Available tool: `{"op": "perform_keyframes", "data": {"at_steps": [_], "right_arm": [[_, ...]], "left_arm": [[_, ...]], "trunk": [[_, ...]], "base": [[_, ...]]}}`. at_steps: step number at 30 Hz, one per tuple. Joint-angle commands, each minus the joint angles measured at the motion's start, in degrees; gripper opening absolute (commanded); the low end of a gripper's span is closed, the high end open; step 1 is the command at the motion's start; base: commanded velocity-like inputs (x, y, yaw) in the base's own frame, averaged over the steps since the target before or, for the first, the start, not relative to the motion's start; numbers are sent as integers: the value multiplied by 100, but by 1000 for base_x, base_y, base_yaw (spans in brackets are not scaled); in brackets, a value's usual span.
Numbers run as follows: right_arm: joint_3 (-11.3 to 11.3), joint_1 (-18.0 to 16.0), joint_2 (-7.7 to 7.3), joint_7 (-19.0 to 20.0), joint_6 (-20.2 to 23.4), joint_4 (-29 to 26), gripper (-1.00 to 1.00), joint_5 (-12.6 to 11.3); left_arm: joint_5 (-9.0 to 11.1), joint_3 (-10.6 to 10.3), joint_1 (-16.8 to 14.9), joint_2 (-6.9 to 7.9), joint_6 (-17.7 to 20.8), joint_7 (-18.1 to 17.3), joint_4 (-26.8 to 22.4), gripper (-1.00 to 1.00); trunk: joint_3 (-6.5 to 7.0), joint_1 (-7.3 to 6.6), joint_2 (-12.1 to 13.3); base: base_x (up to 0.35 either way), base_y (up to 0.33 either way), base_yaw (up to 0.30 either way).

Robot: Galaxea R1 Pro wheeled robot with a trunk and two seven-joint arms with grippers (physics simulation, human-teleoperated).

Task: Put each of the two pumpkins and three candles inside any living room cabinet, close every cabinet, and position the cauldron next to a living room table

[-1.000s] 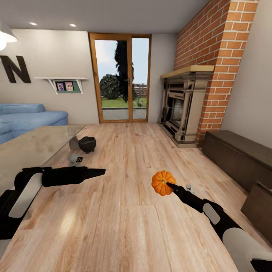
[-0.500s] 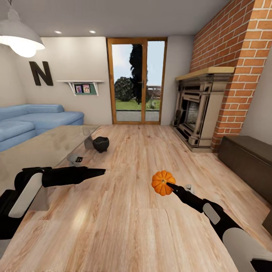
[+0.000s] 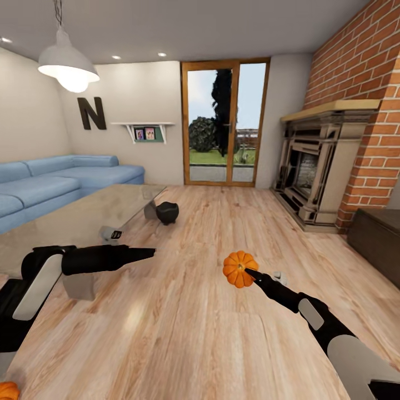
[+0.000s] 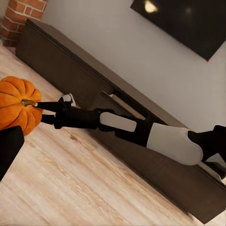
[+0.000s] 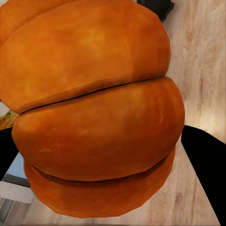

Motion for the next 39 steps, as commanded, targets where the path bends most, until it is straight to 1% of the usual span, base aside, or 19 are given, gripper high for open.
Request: {"op": "perform_keyframes", "data": {"at_steps": [1,9,28,39], "right_arm": [[-29,-3,1,6,61,-6,-100,-61],[-31,-3,1,6,63,-5,-100,-61],[-31,-3,1,8,64,-8,-100,-61],[-30,-3,1,7,64,-12,-100,-62]], "left_arm": [[3,-7,-7,2,20,-16,4,100],[3,-18,-7,2,20,-10,5,100],[3,-14,-7,2,20,-17,5,100],[3,-15,-7,2,20,-17,5,100]], "trunk": [[1,-1,-3],[51,-1,-3],[170,-1,-3],[239,-1,-3]], "base": [[-14,0,237],[-82,43,237],[-104,109,237],[-21,46,237]]}}
